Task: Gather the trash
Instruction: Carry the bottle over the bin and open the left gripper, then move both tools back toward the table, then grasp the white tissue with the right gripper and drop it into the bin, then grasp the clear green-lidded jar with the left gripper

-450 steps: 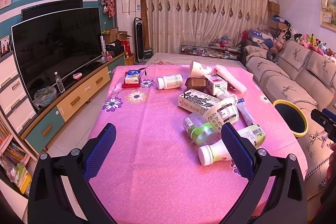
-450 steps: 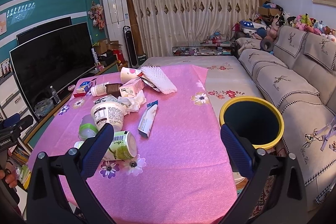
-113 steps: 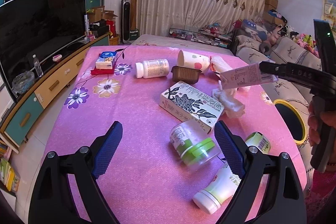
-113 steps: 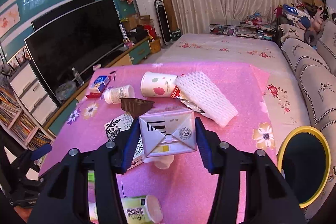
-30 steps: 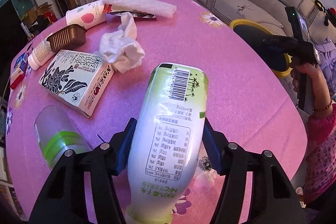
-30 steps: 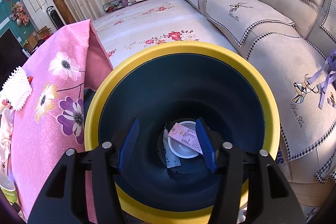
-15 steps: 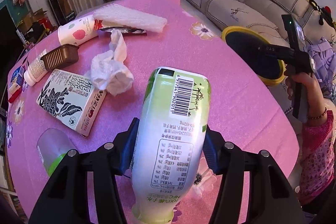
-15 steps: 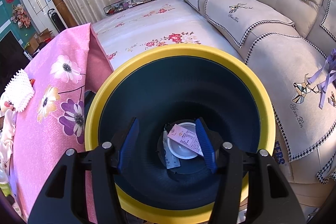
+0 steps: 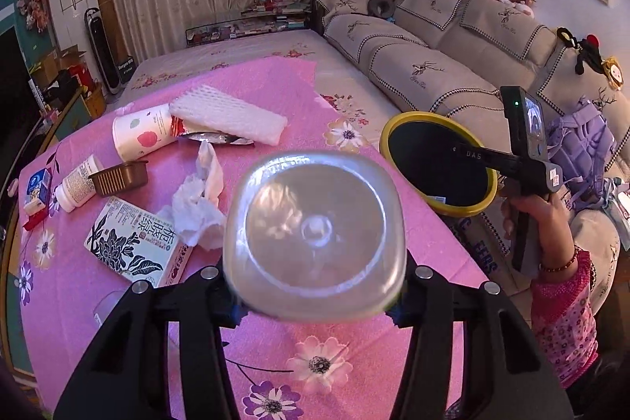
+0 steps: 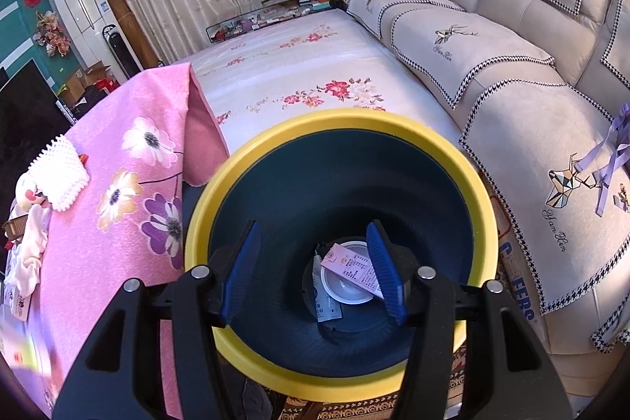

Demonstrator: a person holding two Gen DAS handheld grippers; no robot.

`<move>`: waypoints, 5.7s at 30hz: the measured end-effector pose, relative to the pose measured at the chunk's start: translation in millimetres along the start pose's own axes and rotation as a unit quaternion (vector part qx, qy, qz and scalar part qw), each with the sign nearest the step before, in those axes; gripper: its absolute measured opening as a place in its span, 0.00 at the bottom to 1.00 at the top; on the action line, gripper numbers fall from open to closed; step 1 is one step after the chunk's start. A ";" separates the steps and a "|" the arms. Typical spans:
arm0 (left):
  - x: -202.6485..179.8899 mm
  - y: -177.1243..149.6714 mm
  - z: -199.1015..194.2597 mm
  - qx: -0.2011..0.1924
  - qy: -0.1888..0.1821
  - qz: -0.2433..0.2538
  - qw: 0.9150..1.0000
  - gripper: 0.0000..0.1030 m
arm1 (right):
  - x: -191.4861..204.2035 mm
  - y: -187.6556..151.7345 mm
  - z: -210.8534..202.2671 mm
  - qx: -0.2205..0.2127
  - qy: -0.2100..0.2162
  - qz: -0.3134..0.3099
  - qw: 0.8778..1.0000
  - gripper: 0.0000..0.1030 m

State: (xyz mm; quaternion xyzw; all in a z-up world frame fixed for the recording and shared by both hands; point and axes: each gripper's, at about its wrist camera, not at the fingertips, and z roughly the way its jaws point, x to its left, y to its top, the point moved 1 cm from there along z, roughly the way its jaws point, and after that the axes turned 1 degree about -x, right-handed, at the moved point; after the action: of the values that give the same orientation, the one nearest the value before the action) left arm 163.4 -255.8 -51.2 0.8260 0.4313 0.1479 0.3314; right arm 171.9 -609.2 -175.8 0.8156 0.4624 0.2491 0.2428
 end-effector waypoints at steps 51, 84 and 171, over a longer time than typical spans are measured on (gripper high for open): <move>-218.5 72.7 263.7 0.132 -0.081 0.074 0.985 0.67 | -136.2 -2.9 -44.9 -0.035 -0.049 0.060 0.996 0.52; 120.7 -73.6 -51.7 -0.072 0.162 -0.146 0.973 0.95 | 189.3 -29.2 -53.1 0.003 0.161 -0.179 0.971 0.52; 128.1 -109.3 -2.2 -0.012 0.152 -0.169 0.974 0.95 | 41.9 6.4 5.1 -0.011 -0.013 -0.045 0.999 0.42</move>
State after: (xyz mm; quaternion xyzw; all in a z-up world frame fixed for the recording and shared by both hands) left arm 169.8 -106.4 -128.7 0.7050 0.6082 0.2183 0.2922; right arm 198.0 -576.3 -168.0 0.7946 0.4923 0.2322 0.2689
